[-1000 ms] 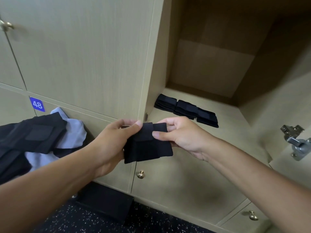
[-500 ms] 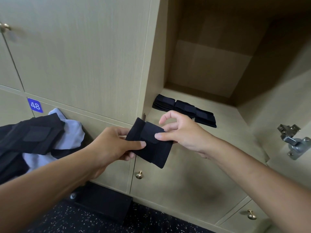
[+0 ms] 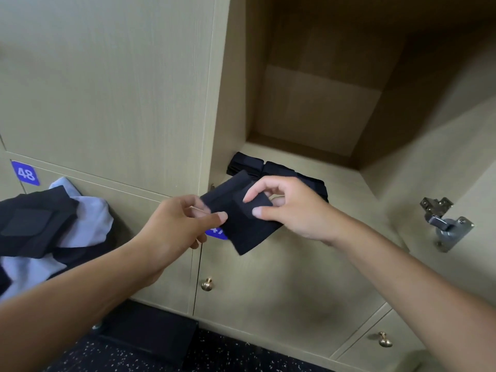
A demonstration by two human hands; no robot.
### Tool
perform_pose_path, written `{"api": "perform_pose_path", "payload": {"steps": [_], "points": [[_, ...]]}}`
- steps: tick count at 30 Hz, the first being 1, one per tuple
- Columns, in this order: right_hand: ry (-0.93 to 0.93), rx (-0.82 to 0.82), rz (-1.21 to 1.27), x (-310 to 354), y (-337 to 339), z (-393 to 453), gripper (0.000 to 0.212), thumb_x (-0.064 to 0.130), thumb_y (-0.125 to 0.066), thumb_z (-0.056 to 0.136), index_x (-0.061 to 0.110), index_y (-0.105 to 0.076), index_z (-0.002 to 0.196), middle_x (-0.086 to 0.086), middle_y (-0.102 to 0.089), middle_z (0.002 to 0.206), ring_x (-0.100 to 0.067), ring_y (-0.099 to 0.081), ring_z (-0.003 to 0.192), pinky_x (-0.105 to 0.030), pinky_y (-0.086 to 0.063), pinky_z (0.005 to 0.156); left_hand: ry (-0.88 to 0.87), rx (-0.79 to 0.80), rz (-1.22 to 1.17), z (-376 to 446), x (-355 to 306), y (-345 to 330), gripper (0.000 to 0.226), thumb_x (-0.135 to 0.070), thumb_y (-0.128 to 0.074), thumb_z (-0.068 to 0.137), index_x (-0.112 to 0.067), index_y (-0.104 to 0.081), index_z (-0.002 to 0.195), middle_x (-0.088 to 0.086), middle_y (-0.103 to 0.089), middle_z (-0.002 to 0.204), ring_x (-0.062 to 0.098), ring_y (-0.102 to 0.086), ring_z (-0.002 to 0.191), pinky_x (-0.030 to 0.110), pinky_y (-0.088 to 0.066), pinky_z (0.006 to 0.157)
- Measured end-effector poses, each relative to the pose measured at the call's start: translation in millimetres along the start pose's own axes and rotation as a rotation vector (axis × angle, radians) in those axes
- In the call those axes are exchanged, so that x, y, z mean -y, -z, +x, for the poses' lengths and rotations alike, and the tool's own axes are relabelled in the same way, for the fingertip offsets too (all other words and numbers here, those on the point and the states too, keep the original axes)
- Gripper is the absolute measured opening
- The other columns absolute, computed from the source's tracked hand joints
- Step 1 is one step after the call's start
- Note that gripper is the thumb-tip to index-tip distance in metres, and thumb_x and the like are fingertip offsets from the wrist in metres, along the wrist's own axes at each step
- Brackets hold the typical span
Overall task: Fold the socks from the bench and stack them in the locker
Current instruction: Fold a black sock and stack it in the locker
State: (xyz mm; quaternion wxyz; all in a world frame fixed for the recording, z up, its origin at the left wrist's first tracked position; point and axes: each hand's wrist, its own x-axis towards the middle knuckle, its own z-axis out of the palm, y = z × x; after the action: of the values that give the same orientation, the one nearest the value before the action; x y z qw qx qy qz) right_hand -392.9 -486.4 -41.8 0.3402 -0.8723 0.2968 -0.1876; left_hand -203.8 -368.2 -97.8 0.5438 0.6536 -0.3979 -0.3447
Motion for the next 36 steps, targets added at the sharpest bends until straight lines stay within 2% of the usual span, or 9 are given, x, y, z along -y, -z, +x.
{"api": "perform_pose_path", "payload": {"steps": [2, 4, 7, 9, 13, 21, 27, 33, 36], "points": [[-0.021, -0.104, 0.048, -10, 15, 3, 0.022, 0.010, -0.073, 0.086, 0.030, -0.073, 0.093, -0.006, -0.065, 0.095, -0.014, -0.051, 0.078, -0.028, -0.040, 0.074, -0.049, 0.029, 0.078, 0, -2, -2, 0.018, -0.029, -0.079, 0.088, -0.013, -0.072, 0.091, -0.001, -0.068, 0.067, 0.008, -0.064, 0.058, 0.028, -0.050, 0.062], [-0.097, -0.229, 0.124, -23, 31, 6, 0.023, 0.005, -0.072, 0.088, 0.026, -0.074, 0.098, -0.002, -0.071, 0.107, -0.015, -0.060, 0.089, -0.021, -0.046, 0.077, -0.102, 0.057, 0.177, -1, -2, -5, 0.011, -0.027, -0.078, 0.089, -0.017, -0.072, 0.088, -0.001, -0.071, 0.073, 0.008, -0.067, 0.060, 0.026, -0.050, 0.061], [-0.192, -0.430, 0.221, -48, 51, 12, 0.025, 0.002, -0.070, 0.091, 0.019, -0.074, 0.108, -0.002, -0.070, 0.119, -0.015, -0.062, 0.108, -0.017, -0.046, 0.085, -0.147, 0.066, 0.318, -4, 2, -11, 0.010, -0.030, -0.077, 0.089, -0.024, -0.071, 0.084, -0.005, -0.072, 0.080, 0.007, -0.068, 0.062, 0.012, -0.043, 0.054], [-0.262, -0.538, 0.298, -67, 61, 17, 0.027, 0.000, -0.067, 0.094, 0.018, -0.073, 0.113, -0.002, -0.067, 0.124, -0.015, -0.060, 0.115, -0.022, -0.043, 0.093, -0.153, 0.055, 0.383, -6, 3, -13, 0.010, -0.032, -0.074, 0.088, -0.025, -0.071, 0.084, -0.006, -0.073, 0.082, 0.008, -0.068, 0.067, 0.010, -0.040, 0.055], [-0.398, -0.686, 0.438, -102, 73, 30, 0.030, -0.002, -0.057, 0.098, 0.020, -0.072, 0.112, -0.006, -0.064, 0.129, -0.022, -0.058, 0.121, -0.037, -0.047, 0.107, -0.157, 0.046, 0.433, -6, 4, -15, 0.012, -0.039, -0.068, 0.087, -0.028, -0.070, 0.083, -0.012, -0.072, 0.084, 0.010, -0.068, 0.075, 0.024, -0.044, 0.064], [-0.506, -0.804, 0.585, -141, 85, 55, 0.034, -0.012, -0.055, 0.096, 0.016, -0.069, 0.108, -0.013, -0.063, 0.129, -0.027, -0.064, 0.107, -0.040, -0.055, 0.099, -0.158, 0.056, 0.485, -3, 10, -15, 0.012, -0.042, -0.068, 0.088, -0.032, -0.068, 0.082, -0.017, -0.071, 0.083, 0.013, -0.069, 0.068, 0.028, -0.049, 0.062], [-0.519, -0.751, 0.581, -152, 82, 63, 0.033, -0.013, -0.053, 0.096, 0.008, -0.067, 0.118, -0.016, -0.066, 0.122, -0.028, -0.065, 0.105, -0.034, -0.053, 0.088, -0.156, 0.087, 0.511, -1, 15, -14, 0.010, -0.041, -0.069, 0.089, -0.032, -0.067, 0.084, -0.019, -0.069, 0.085, 0.018, -0.070, 0.063, 0.038, -0.056, 0.070], [-0.534, -0.707, 0.547, -152, 79, 64, 0.032, -0.012, -0.057, 0.096, 0.007, -0.067, 0.120, -0.005, -0.061, 0.107, -0.026, -0.063, 0.102, -0.034, -0.053, 0.090, -0.155, 0.102, 0.526, 1, 18, -12, 0.011, -0.041, -0.067, 0.090, -0.031, -0.067, 0.086, -0.027, -0.067, 0.085, 0.022, -0.070, 0.066, 0.038, -0.055, 0.069], [-0.555, -0.741, 0.457, -156, 78, 65, 0.030, -0.007, -0.068, 0.090, 0.013, -0.068, 0.113, -0.008, -0.066, 0.114, -0.028, -0.066, 0.103, -0.038, -0.056, 0.095, -0.152, 0.105, 0.517, 1, 19, -13, 0.011, -0.040, -0.068, 0.090, -0.031, -0.066, 0.085, -0.026, -0.067, 0.084, 0.022, -0.071, 0.066, 0.036, -0.054, 0.065]]}}
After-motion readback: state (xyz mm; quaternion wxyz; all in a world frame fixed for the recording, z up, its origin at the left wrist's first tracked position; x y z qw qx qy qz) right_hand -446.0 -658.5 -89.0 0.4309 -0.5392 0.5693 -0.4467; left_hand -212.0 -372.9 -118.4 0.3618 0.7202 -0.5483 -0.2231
